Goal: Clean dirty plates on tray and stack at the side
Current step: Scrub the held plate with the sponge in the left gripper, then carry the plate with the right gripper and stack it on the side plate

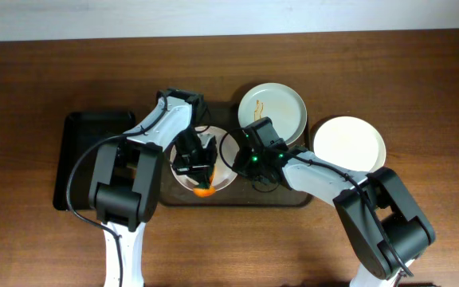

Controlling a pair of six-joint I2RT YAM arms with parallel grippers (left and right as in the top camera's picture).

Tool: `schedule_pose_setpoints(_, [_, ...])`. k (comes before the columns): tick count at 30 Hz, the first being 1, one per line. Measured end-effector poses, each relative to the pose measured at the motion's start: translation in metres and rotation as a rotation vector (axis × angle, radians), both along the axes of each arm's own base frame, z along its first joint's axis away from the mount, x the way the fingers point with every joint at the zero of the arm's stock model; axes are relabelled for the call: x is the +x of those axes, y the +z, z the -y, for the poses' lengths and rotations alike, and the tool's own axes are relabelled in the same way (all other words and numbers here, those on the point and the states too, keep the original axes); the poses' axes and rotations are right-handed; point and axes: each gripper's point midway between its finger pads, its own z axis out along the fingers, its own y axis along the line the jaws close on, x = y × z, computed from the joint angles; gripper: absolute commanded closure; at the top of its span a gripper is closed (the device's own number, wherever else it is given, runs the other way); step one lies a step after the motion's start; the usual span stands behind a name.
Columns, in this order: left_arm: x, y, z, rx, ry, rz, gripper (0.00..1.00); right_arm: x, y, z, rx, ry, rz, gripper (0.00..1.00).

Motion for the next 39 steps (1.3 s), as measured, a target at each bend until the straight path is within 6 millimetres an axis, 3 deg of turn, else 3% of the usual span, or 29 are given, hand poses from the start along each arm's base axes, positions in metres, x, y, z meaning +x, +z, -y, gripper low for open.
schedule_pose_setpoints(5, [0.042,-0.008,-0.012,-0.088,0.093,0.126,1.0,0.003,0.001,0.001,0.002,-0.021,0.003,0.96])
schedule_pose_setpoints(11, [0.113,-0.007,-0.029,0.041,0.175,0.422,1.0,0.003,0.0,0.001,0.004,-0.029,-0.001,0.96])
schedule_pose_setpoints(12, [0.115,-0.005,-0.03,0.049,0.178,0.429,1.0,0.003,0.0,0.001,0.004,-0.029,-0.001,0.96])
schedule_pose_setpoints(14, [0.131,0.006,-0.036,0.107,0.176,0.444,1.0,0.003,0.0,0.001,0.002,-0.03,0.001,0.96])
schedule_pose_setpoints(16, [0.156,0.044,-0.042,0.132,0.187,0.502,1.0,0.004,0.0,0.002,-0.003,-0.028,0.004,0.96])
schedule_pose_setpoints(18, [0.162,0.09,-0.055,0.156,0.207,0.517,1.0,0.006,0.001,0.002,-0.003,-0.032,0.018,0.75])
schedule_pose_setpoints(19, [0.163,0.109,-0.06,0.156,0.213,0.532,1.0,0.01,0.002,0.0,0.003,-0.021,0.044,0.72])
schedule_pose_setpoints(22, [0.164,0.121,-0.07,0.169,0.201,0.544,1.0,0.027,0.01,-0.003,-0.006,0.018,0.157,0.67])
schedule_pose_setpoints(24, [0.163,0.121,-0.072,0.183,0.188,0.546,1.0,0.035,0.01,0.004,-0.056,0.0,0.199,0.7])
schedule_pose_setpoints(26, [0.163,0.121,-0.074,0.192,0.184,0.548,1.0,0.04,0.008,0.009,-0.09,-0.009,0.224,0.94])
schedule_pose_setpoints(30, [0.164,0.121,-0.075,0.2,0.183,0.551,1.0,0.037,0.003,0.008,-0.089,0.003,0.21,0.96])
schedule_pose_setpoints(33, [0.166,0.121,-0.075,0.198,0.184,0.559,1.0,0.018,0.004,0.007,-0.084,0.063,0.134,0.96])
schedule_pose_setpoints(35, [0.167,0.121,-0.075,0.196,0.185,0.566,1.0,-0.004,0.02,0.025,-0.168,0.116,0.08,0.96])
schedule_pose_setpoints(36, [0.169,0.122,-0.075,0.195,0.186,0.572,1.0,-0.004,0.049,0.033,-0.208,0.145,0.136,0.96])
schedule_pose_setpoints(39, [0.172,0.122,-0.076,0.203,0.187,0.586,1.0,-0.009,0.096,0.063,-0.354,0.158,0.233,0.96])
